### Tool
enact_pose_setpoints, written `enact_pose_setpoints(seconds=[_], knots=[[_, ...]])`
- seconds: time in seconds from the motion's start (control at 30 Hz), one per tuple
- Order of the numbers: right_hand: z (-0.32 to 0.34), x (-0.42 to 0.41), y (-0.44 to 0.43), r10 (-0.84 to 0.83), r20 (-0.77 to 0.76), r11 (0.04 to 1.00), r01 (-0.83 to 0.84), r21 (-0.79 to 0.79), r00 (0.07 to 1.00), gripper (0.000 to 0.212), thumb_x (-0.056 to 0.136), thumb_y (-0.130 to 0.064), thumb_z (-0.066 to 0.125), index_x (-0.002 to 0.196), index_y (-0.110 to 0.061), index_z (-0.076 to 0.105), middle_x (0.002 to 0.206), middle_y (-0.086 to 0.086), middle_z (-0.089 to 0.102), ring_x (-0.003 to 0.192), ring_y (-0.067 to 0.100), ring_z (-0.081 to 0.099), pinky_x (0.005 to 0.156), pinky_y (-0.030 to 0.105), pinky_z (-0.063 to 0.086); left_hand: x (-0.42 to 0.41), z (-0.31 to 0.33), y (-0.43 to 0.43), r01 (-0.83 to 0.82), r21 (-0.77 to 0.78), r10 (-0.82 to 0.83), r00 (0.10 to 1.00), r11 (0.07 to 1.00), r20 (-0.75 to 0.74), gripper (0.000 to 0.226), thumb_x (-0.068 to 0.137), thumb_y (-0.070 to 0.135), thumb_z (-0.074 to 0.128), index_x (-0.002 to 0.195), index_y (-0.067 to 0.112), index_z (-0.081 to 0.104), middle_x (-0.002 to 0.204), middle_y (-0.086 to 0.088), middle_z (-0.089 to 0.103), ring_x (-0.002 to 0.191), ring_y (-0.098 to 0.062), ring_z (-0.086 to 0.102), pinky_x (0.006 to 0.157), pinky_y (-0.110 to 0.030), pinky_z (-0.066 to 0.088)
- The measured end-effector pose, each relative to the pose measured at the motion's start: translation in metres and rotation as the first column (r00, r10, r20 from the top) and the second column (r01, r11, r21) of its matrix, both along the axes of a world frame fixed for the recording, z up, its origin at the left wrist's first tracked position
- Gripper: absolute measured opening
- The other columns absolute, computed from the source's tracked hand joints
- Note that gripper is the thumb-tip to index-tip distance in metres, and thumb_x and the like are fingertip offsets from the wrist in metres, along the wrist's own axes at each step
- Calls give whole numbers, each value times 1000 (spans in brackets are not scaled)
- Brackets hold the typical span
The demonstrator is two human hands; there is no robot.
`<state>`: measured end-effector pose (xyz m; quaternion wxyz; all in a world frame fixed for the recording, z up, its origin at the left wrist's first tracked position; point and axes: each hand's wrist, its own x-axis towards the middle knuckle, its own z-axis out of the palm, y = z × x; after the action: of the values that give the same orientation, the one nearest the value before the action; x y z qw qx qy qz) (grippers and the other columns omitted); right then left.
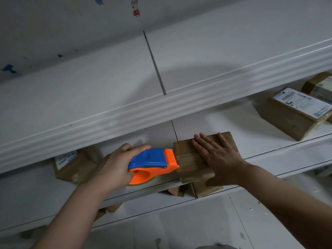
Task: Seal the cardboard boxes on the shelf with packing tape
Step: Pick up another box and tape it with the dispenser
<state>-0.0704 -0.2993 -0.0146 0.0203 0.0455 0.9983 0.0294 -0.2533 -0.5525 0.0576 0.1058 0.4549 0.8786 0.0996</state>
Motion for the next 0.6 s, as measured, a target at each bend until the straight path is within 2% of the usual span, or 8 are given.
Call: enact_pose_setpoints(seconds=[0.07, 0.1, 0.2, 0.23, 0.33, 0.43, 0.53, 0.6], knots=[[4, -6, -8, -35, 5, 999, 35, -25, 999, 130, 44, -71, 78, 143, 2, 37, 151, 23, 32, 140, 37, 30, 102, 68, 32, 5, -7, 0, 4, -6, -4, 1000, 1000, -5, 101, 68, 5, 59, 129, 75, 18, 95, 14, 41, 90, -16, 54, 81, -34, 50], [6, -12, -14, -20, 12, 1000, 20, -24, 1000, 129, 44, -74, 76, 141, 3, 40, 150, 26, 32, 139, 39, 31, 99, 70, 34, 7, -11, 0, 3, -6, -3, 1000, 1000, 6, 103, 68, 6, 59, 126, 78, 15, 94, 13, 41, 88, -17, 54, 80, -35, 50], [2, -28, -28, 15, 94, 998, -10, -55, 995, 129, 68, -73, 63, 151, -9, -11, 158, 17, -17, 146, 30, -15, 115, 61, 1, 12, -20, -1, -31, 18, 30, 998, 999, 60, 105, 69, 4, 59, 121, 82, 11, 92, 13, 41, 83, -16, 53, 76, -35, 51], [5, -30, -28, 13, 133, 999, -7, -41, 991, 128, 70, -74, 60, 149, -12, -19, 157, 14, -23, 145, 28, -21, 116, 58, -4, 13, -21, -1, -44, 27, 42, 996, 999, 78, 104, 70, 4, 59, 121, 82, 12, 93, 13, 41, 83, -15, 52, 75, -33, 50], [18, -26, -20, 16, 184, 1000, -13, -17, 983, 131, 68, -73, 63, 150, -12, -19, 159, 11, -20, 146, 30, -18, 114, 65, 0, 23, -20, 4, -39, 29, 36, 994, 999, 100, 96, 74, 5, 59, 131, 71, 20, 99, 12, 42, 88, -12, 51, 74, -26, 46], [16, -26, -19, 26, 156, 999, -23, -24, 987, 122, 74, -62, 64, 150, -13, -19, 159, 5, -18, 146, 26, -19, 112, 67, -3, 39, -19, 15, 29, 12, -30, 999, 1000, 34, 90, 75, 16, 61, 141, 60, 17, 109, 9, 44, 96, -15, 53, 81, -30, 48], [8, -24, -15, 32, 53, 998, -28, -63, 998, 104, 78, -47, 60, 153, -18, -6, 162, 3, 3, 149, 20, -7, 113, 61, -10, 40, -20, 13, 43, -4, -43, 999, 999, 22, 92, 75, 21, 62, 140, 63, 11, 113, 11, 46, 99, -14, 53, 84, -32, 49], [8, -24, -10, 30, 79, 998, -25, -65, 996, 107, 76, -48, 62, 153, -20, -7, 162, 0, 2, 148, 16, -7, 114, 57, -11, 29, -22, -2, 22, -6, -21, 998, 1000, 66, 96, 73, 20, 63, 136, 68, 11, 111, 14, 47, 97, -11, 54, 83, -32, 49]])
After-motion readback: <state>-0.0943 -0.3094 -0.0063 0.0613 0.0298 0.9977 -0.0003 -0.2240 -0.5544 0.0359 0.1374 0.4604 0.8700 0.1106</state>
